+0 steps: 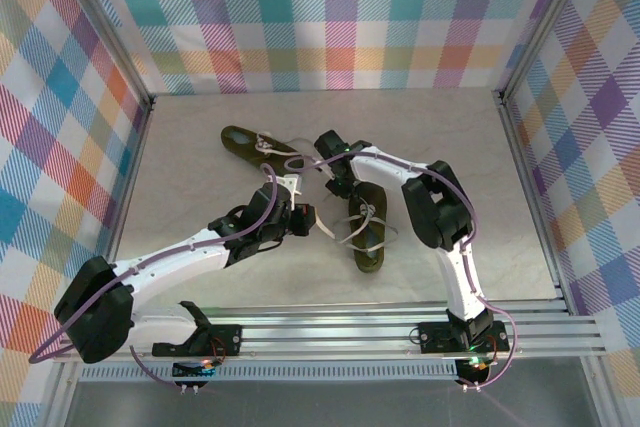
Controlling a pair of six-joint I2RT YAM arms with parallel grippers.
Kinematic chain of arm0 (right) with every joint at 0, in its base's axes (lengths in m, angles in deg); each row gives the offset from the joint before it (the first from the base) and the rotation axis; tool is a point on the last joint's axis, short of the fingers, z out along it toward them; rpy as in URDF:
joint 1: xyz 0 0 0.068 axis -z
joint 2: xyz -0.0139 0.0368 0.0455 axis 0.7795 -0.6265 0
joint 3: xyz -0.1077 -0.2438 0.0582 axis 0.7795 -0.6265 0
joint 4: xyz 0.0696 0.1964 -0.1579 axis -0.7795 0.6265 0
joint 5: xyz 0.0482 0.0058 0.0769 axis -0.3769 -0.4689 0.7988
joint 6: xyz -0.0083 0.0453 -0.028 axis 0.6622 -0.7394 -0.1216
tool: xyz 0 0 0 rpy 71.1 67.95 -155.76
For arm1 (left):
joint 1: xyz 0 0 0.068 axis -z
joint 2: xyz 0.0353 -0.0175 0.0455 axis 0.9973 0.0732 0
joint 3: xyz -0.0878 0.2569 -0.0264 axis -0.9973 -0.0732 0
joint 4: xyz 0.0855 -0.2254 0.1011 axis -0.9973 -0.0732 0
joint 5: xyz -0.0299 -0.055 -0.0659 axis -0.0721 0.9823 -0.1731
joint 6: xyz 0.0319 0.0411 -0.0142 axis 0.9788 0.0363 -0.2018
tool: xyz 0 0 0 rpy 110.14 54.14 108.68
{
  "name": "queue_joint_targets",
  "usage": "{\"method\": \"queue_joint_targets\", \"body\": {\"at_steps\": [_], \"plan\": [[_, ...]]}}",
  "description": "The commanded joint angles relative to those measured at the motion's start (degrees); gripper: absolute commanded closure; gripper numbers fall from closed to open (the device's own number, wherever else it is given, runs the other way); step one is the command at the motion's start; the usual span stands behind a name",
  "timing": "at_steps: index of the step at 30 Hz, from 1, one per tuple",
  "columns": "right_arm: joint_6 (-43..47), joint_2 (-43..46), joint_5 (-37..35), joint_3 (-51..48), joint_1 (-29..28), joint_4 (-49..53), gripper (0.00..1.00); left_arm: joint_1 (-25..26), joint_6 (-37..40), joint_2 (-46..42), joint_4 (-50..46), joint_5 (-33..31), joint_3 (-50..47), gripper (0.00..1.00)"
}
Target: Tie the shoes
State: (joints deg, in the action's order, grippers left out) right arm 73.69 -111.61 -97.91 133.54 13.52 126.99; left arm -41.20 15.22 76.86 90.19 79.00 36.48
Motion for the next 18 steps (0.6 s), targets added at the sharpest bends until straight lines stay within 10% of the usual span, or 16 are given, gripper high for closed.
{"method": "queue_joint_targets", "body": {"at_steps": [1,18], "plan": [[-0.26,2.11,0.11,0.67,0.08,0.89,0.91,0.67,-0.38,-2.37,-0.89,-3.23,-0.30,1.00],[-25.93,45.15,-0.41,-28.73,9.46,-12.50,1.00,-5.50,7.26,-3.85,-12.93,-13.50,18.52,1.00]]}}
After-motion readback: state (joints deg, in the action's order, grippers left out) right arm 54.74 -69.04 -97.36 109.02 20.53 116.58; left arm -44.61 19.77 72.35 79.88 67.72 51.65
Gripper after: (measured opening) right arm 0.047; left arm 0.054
